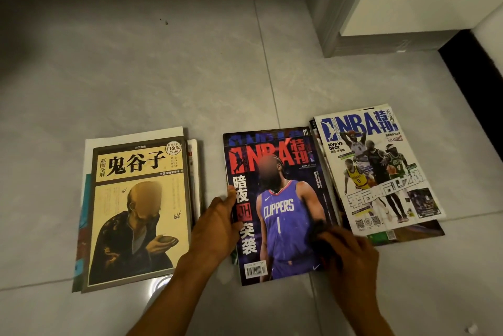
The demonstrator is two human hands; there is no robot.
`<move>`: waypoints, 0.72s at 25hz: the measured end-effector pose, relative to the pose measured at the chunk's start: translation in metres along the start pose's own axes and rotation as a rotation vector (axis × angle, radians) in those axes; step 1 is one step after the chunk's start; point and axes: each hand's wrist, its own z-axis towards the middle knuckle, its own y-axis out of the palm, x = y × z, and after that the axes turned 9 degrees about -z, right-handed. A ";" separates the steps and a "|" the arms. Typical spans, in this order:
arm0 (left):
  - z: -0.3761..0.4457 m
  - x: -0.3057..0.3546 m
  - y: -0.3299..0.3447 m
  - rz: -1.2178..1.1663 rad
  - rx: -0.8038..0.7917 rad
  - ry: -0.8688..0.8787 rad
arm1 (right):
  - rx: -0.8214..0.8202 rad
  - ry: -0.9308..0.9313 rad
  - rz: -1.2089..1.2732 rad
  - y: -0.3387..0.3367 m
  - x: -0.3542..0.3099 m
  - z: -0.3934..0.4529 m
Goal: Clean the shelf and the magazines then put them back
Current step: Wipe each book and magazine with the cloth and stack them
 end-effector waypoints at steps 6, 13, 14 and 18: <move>-0.005 -0.001 -0.002 -0.032 -0.001 -0.030 | -0.062 -0.367 0.119 0.021 -0.107 -0.029; -0.008 0.004 0.000 -0.014 0.073 -0.003 | -0.086 0.102 0.023 -0.012 -0.025 0.040; -0.009 0.006 0.001 -0.010 0.106 0.020 | -0.103 0.223 0.006 -0.016 -0.021 0.047; -0.012 0.008 0.010 0.224 -0.039 0.173 | -0.229 0.399 -0.052 -0.014 -0.051 0.052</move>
